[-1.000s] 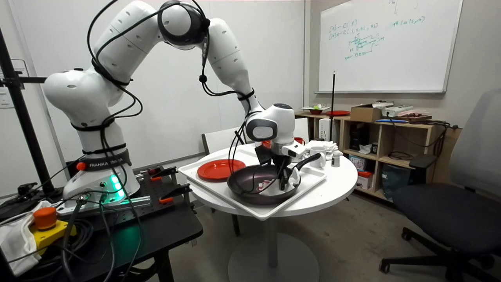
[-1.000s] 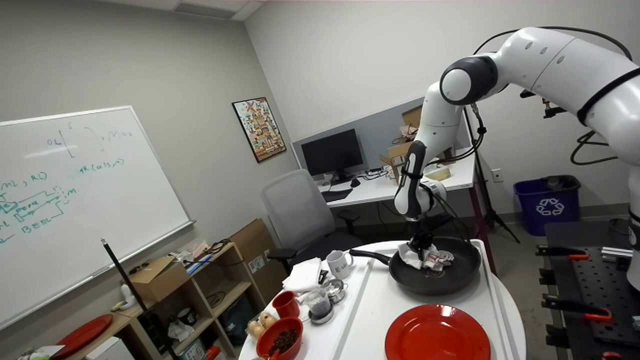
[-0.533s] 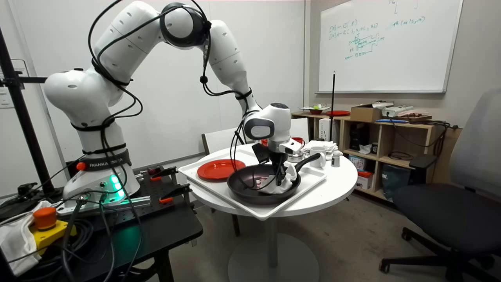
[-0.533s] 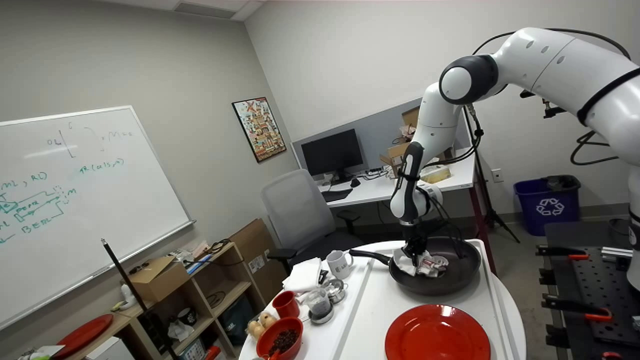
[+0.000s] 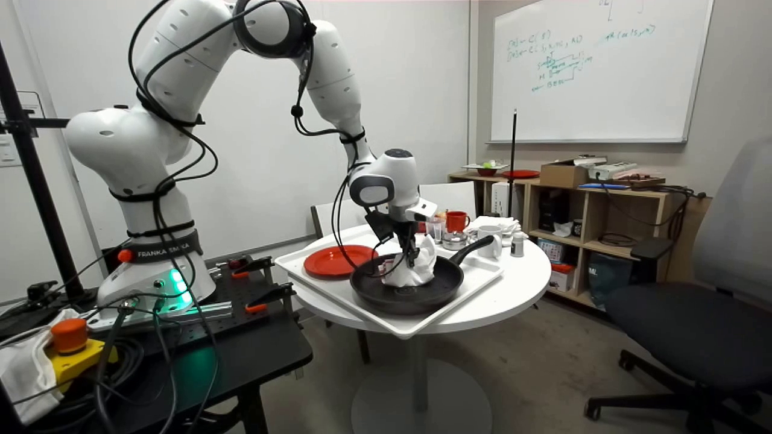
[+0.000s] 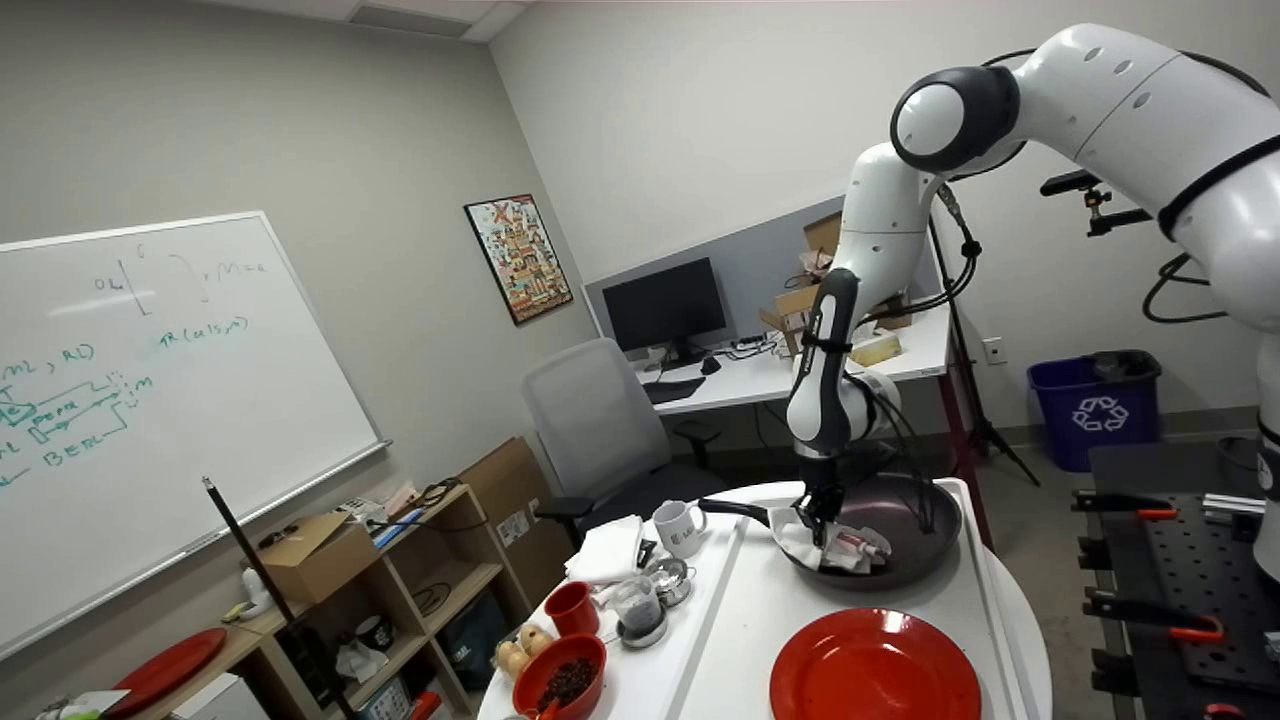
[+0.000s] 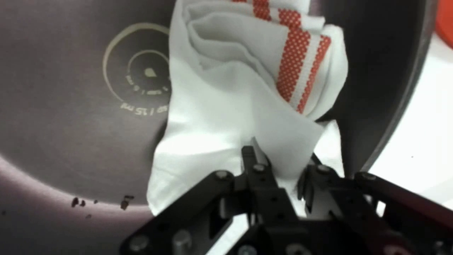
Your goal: Use the towel to wipe the pan.
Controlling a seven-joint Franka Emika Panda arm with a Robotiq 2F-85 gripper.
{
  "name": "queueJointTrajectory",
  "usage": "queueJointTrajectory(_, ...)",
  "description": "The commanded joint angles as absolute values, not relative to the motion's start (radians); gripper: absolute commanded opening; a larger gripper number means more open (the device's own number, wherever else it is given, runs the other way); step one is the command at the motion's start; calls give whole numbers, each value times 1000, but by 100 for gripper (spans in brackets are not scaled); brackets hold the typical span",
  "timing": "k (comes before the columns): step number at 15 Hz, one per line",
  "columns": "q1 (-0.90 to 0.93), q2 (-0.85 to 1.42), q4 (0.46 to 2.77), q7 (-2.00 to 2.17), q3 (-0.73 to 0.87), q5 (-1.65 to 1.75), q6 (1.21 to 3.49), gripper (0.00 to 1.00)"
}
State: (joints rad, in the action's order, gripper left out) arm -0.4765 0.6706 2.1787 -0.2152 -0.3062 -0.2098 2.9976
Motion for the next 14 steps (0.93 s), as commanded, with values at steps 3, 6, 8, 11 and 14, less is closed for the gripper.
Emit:
queueJointTrajectory(3, -519, 524, 2320, -215, -435, -233, 3057, 5)
queueJointTrajectory(6, -485, 489, 2305, -188, -466, -239, 3024, 5)
queueJointTrajectory(8, -438, 470, 2282, -150, -456, -243, 2992, 5)
queueJointTrajectory(11, -325, 452, 2230, -73, -393, -240, 2929, 5)
queueJointTrajectory(14, -194, 458, 2148, 14, -294, -225, 2830, 5)
